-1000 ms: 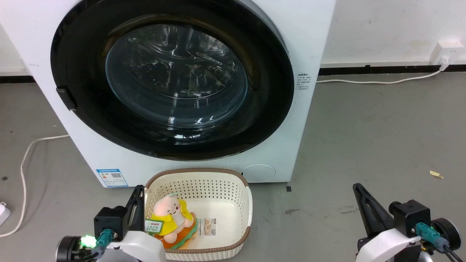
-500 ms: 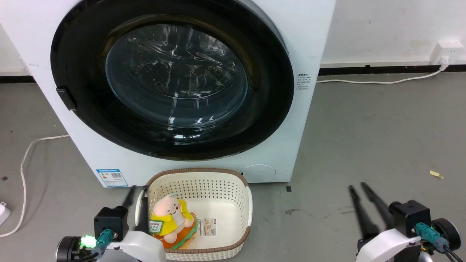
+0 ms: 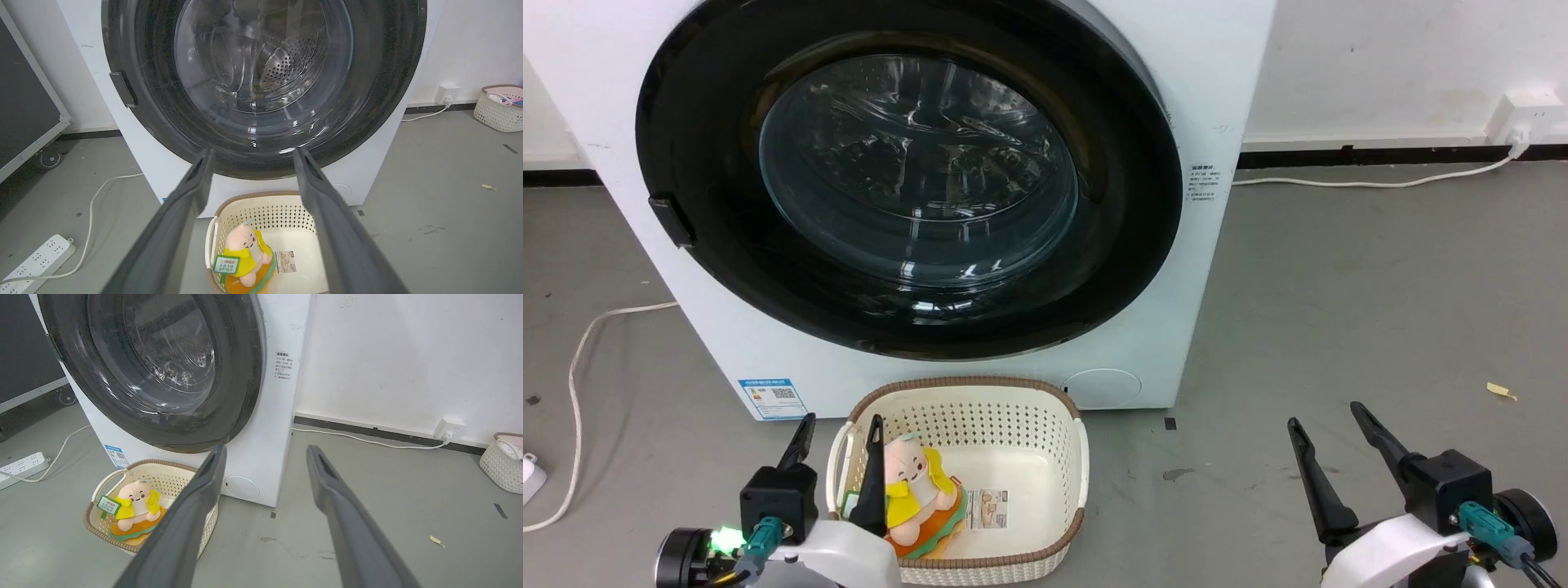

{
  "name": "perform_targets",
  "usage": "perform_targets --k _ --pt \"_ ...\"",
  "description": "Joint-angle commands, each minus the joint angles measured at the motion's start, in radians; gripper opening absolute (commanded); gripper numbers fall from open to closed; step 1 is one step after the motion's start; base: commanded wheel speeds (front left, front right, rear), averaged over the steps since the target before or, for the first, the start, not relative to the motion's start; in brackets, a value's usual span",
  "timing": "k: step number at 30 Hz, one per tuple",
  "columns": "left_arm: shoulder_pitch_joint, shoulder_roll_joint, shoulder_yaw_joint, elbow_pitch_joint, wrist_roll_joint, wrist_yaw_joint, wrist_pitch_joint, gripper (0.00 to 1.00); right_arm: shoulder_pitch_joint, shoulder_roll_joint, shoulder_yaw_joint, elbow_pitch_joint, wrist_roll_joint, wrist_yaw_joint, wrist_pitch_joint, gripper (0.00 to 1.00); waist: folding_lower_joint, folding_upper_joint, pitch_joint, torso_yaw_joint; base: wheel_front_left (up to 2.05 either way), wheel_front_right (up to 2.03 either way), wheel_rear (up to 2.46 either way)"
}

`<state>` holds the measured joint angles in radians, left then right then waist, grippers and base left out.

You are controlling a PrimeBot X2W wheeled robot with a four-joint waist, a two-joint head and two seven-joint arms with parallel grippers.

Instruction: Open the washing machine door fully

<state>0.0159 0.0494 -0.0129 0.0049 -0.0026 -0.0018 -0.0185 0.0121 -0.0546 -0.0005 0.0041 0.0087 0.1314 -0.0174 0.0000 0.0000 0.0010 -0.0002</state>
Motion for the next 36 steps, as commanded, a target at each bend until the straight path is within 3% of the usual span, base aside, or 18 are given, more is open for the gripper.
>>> perform_targets --k 1,18,36 --pt "0.001 0.001 -0.002 0.000 0.006 0.005 -0.010 1.00 0.000 0.000 -0.001 -0.004 0.005 0.000 -0.010 1.00 0.0000 0.0000 0.001 0.000 0.00 0.00 0.00" --pt "-0.010 0.006 -0.025 -0.006 0.010 0.014 -0.043 1.00 -0.060 -0.010 -0.007 -0.023 0.065 0.000 -0.021 1.00 0.0000 0.0000 0.031 0.009 0.00 0.00 0.00" --pt "-0.051 0.012 -0.061 -0.020 0.012 0.029 -0.083 1.00 -0.269 -0.055 -0.048 -0.002 0.218 0.000 0.038 1.00 0.0000 0.0000 0.113 0.044 0.00 0.00 0.00"
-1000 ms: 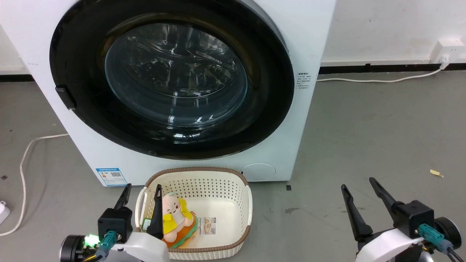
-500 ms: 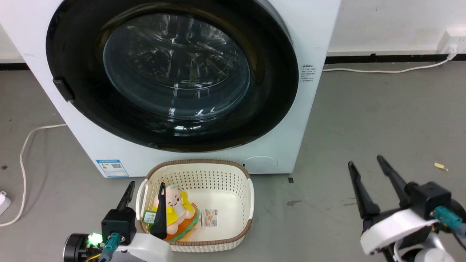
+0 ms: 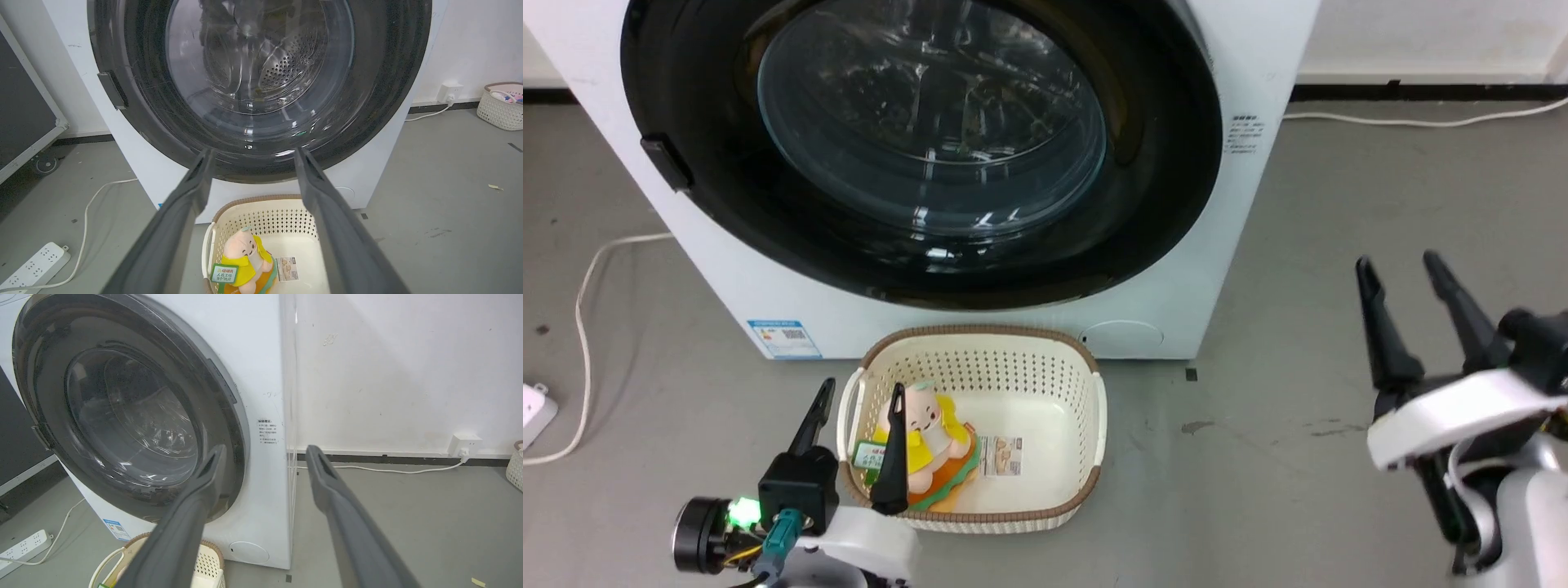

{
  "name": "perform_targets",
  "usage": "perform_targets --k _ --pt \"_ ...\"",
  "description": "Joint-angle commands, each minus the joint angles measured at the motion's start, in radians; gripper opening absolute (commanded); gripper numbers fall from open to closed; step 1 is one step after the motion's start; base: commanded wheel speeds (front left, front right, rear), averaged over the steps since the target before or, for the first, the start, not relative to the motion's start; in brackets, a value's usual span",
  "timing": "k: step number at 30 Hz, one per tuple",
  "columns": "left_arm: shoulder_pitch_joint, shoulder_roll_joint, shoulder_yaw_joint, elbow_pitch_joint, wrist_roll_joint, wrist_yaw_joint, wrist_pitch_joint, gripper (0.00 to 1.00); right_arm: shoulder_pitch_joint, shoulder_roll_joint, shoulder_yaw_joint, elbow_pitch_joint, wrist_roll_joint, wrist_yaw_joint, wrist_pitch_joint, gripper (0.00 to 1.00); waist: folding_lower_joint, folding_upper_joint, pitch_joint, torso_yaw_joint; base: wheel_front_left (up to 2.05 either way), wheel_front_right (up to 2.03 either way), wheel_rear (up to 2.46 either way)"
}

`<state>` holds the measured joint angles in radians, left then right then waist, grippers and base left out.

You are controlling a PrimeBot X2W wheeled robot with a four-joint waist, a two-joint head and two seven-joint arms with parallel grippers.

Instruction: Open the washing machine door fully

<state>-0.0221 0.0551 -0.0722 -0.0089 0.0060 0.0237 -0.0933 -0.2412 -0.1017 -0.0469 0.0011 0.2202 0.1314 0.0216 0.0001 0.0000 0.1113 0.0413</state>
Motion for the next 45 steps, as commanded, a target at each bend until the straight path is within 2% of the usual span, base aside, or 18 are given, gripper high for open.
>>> perform_targets --k 1,3,4,5,20,34,45 --pt "-0.015 0.007 -0.004 -0.007 0.004 0.004 -0.010 1.00 -0.029 -0.008 -0.005 0.005 0.015 0.000 0.004 1.00 -0.0001 0.0000 0.008 0.005 0.00 0.00 0.00" --pt "-0.020 0.007 -0.008 -0.009 0.004 0.007 -0.014 1.00 -0.057 -0.007 -0.014 0.015 0.034 0.000 0.017 0.98 -0.0001 0.0000 0.018 0.011 0.00 0.00 0.00" --pt "-0.023 0.008 -0.010 -0.010 0.004 0.008 -0.017 1.00 -0.071 -0.006 -0.018 0.021 0.046 0.000 0.025 0.45 -0.0001 0.0000 0.023 0.014 0.00 0.00 0.00" --pt "-0.025 0.008 -0.013 -0.012 0.004 0.009 -0.019 1.00 -0.085 -0.006 -0.023 0.027 0.055 0.000 0.032 0.00 -0.0001 0.0000 0.029 0.017 0.00 0.00 0.00" --pt "-0.067 0.012 -0.047 -0.021 -0.005 0.023 -0.050 1.00 -0.360 0.022 -0.152 0.210 0.203 0.000 0.185 0.00 -0.0001 0.0000 0.112 0.074 0.00 0.00 0.00" --pt "-0.092 0.013 -0.085 -0.024 -0.013 0.041 -0.079 1.00 -0.645 0.037 -0.324 0.475 0.344 0.000 0.434 0.00 -0.0001 0.0000 0.169 0.132 0.00 0.00 0.00" --pt "-0.103 0.015 -0.114 -0.028 -0.015 0.055 -0.102 1.00 -0.847 0.016 -0.479 0.693 0.360 -0.001 0.619 0.00 -0.0001 0.0000 0.204 0.174 0.00 0.00 0.00"
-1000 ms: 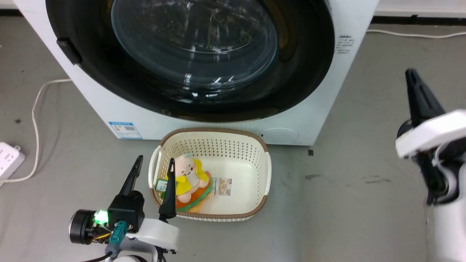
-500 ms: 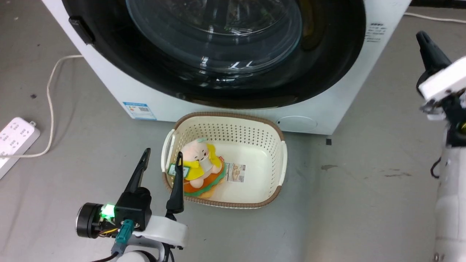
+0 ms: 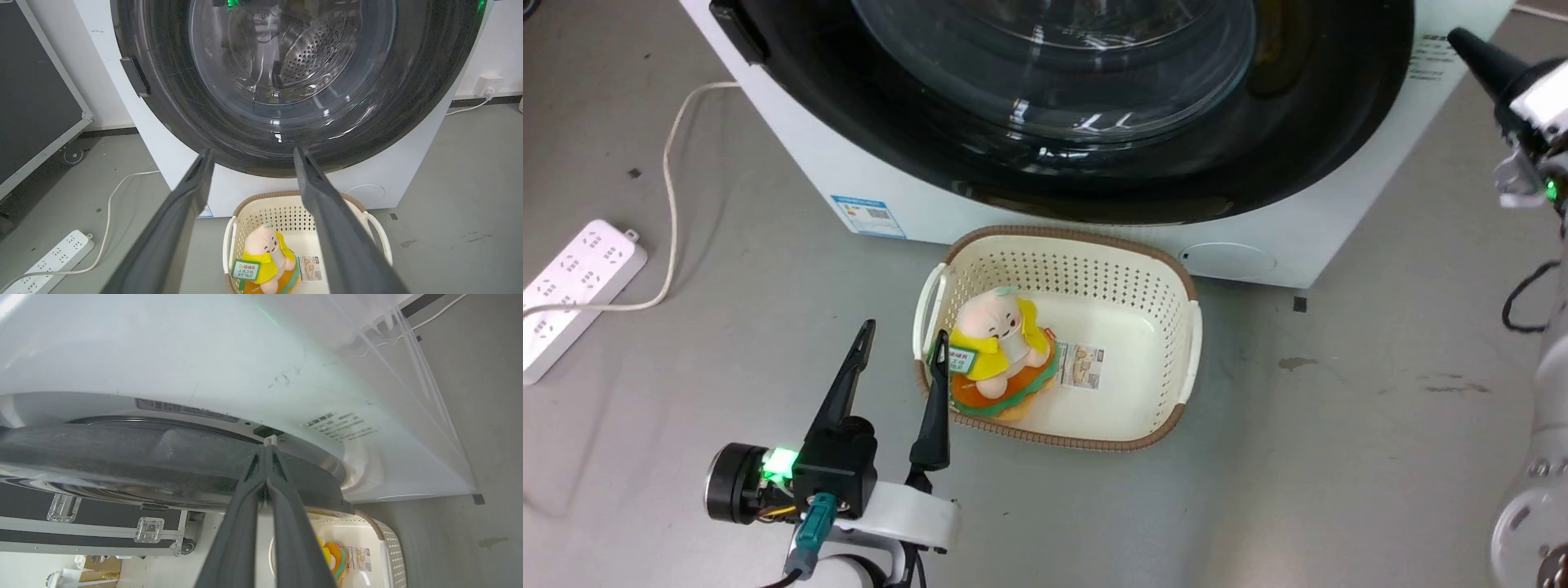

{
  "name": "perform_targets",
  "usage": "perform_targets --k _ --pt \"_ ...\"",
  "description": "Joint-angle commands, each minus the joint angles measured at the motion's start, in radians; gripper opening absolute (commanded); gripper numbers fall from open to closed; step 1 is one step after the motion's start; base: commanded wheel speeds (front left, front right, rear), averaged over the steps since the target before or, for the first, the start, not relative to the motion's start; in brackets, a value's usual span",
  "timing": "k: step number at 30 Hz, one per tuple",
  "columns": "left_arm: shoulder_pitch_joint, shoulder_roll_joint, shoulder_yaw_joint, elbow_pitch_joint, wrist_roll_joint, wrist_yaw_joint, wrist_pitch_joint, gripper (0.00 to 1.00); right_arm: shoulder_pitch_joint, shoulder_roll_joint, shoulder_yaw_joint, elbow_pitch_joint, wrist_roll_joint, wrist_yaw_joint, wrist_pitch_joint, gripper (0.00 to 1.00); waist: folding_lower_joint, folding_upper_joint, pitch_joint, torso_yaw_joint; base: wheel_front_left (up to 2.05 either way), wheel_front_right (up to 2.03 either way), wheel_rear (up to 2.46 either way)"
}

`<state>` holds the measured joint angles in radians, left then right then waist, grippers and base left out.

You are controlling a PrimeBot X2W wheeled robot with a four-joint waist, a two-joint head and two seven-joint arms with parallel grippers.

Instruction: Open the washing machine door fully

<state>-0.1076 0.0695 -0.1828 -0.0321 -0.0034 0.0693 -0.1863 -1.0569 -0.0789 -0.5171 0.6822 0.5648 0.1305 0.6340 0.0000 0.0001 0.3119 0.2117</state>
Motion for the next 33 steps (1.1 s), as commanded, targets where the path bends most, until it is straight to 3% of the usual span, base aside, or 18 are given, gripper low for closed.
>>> perform_targets --k 1,19,33 --pt "-0.019 0.001 -0.006 -0.005 -0.006 0.010 -0.011 1.00 -0.049 -0.007 -0.022 0.028 0.015 0.000 0.020 0.00 0.0000 -0.0001 0.007 0.008 0.00 0.00 0.00" --pt "-0.046 0.007 -0.046 -0.012 -0.013 0.032 -0.049 1.00 -0.257 -0.014 -0.209 0.232 -0.050 0.000 0.226 0.00 0.0000 -0.0001 0.062 0.062 0.00 0.00 0.00" --pt "-0.036 0.028 -0.060 0.001 -0.016 0.055 -0.075 1.00 -0.128 0.001 -0.278 0.231 -0.082 0.000 0.444 0.00 0.0000 -0.0001 -0.033 0.058 0.00 0.00 0.00"
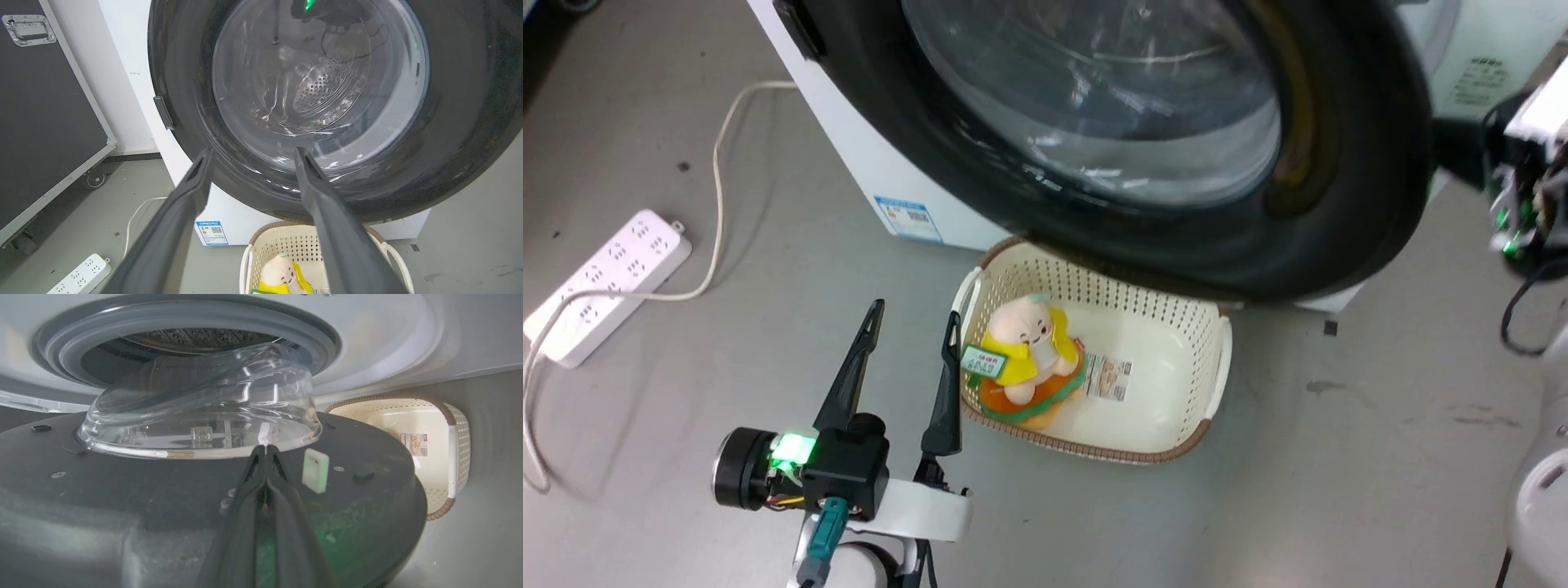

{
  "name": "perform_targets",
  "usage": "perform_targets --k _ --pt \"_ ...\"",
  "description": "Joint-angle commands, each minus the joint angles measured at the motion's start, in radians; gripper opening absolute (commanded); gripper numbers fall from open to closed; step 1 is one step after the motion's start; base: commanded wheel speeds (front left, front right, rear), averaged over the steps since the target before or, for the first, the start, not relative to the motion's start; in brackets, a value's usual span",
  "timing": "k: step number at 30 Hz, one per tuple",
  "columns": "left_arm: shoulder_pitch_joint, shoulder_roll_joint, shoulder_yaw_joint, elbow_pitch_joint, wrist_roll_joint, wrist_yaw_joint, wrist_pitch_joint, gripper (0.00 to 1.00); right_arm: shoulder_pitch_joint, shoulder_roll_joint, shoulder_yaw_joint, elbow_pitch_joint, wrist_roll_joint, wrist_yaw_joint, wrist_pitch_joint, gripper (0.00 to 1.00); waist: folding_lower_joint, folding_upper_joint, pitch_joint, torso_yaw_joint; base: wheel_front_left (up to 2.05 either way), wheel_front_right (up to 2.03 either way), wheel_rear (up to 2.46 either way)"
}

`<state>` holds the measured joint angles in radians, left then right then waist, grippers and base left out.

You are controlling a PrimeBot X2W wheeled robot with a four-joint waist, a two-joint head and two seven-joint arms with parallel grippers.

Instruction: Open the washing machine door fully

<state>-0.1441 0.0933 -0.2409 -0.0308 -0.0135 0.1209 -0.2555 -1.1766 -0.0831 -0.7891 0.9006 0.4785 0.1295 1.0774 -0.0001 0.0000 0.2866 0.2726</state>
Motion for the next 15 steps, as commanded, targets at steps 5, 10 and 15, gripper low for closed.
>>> perform_targets --k 5,10,15 --pt "0.020 0.011 0.000 0.007 -0.008 0.007 -0.006 1.00 0.092 0.024 -0.006 -0.052 0.034 0.001 0.051 0.00 0.0001 0.0000 -0.061 -0.019 0.00 0.00 0.00" --pt "0.046 0.019 -0.002 0.018 -0.009 0.008 -0.006 1.00 0.185 0.032 0.028 -0.108 0.106 0.001 0.115 0.00 0.0001 0.0000 -0.113 -0.029 0.00 0.00 0.00" --pt "0.071 0.029 0.001 0.023 -0.012 0.008 -0.006 1.00 0.253 0.033 0.128 -0.097 0.259 0.001 0.119 0.00 0.0001 0.0000 -0.153 -0.037 0.00 0.00 0.00"
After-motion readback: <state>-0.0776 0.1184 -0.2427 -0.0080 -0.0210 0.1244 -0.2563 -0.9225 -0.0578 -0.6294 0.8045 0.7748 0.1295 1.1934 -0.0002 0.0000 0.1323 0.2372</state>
